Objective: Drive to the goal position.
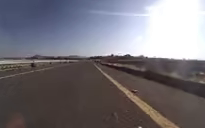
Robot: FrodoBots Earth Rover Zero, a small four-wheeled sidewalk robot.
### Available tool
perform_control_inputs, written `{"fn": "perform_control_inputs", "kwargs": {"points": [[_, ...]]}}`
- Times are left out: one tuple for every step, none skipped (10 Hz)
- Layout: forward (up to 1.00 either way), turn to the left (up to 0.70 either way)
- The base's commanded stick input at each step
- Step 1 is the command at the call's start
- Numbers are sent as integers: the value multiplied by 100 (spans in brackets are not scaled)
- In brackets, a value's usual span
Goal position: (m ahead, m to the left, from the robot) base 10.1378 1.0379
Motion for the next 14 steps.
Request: {"fn": "perform_control_inputs", "kwargs": {"points": [[70,0],[70,0],[70,0],[70,0],[70,0],[70,0],[70,0],[70,0],[70,0],[70,0],[70,0],[70,0],[70,0],[70,0]]}}
